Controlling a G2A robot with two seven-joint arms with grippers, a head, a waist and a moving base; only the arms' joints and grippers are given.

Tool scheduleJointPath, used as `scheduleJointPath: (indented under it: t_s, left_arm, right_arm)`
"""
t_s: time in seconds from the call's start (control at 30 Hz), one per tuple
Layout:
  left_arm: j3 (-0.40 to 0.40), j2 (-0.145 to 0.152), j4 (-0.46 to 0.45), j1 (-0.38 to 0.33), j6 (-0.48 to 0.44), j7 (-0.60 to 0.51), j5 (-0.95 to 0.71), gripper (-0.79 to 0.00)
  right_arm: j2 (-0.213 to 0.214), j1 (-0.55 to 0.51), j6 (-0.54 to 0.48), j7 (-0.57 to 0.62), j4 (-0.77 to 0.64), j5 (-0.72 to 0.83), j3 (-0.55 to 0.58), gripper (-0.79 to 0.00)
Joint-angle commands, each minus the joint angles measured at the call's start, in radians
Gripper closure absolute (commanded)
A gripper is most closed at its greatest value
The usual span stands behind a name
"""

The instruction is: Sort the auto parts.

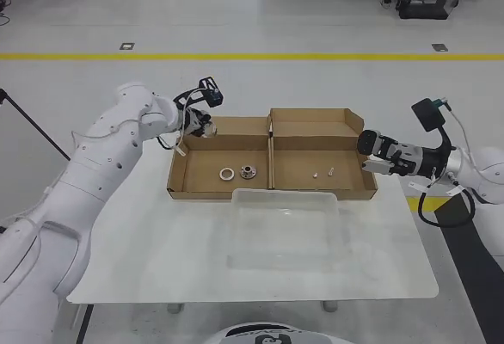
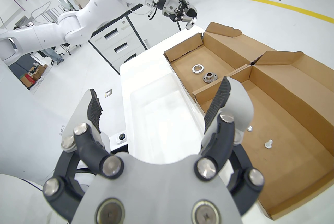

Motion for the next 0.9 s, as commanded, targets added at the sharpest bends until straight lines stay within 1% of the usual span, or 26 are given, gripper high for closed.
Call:
scheduleJointPath:
  t_s: [0.0,0.3,0.57,0.87]
  left_arm:
    - [0.024,-0.009,0.027,-0.006,-0.017,0.011,0.033,0.0]
    - [0.121,-0.056,0.14,-0.023,-0.063,0.059,0.162,0.0]
    - [0.192,-0.099,0.241,-0.04,-0.111,0.11,0.261,0.0]
    - [0.238,-0.141,0.315,-0.032,-0.138,0.159,0.316,0.0]
  right_arm:
    - [0.0,0.0,0.0,0.0,0.0,0.0,0.0,-0.785]
    - [0.0,0.0,0.0,0.0,0.0,0.0,0.0,-0.785]
    - [0.0,0.0,0.0,0.0,0.0,0.0,0.0,-0.785]
    - [0.0,0.0,0.0,0.0,0.0,0.0,0.0,-0.785]
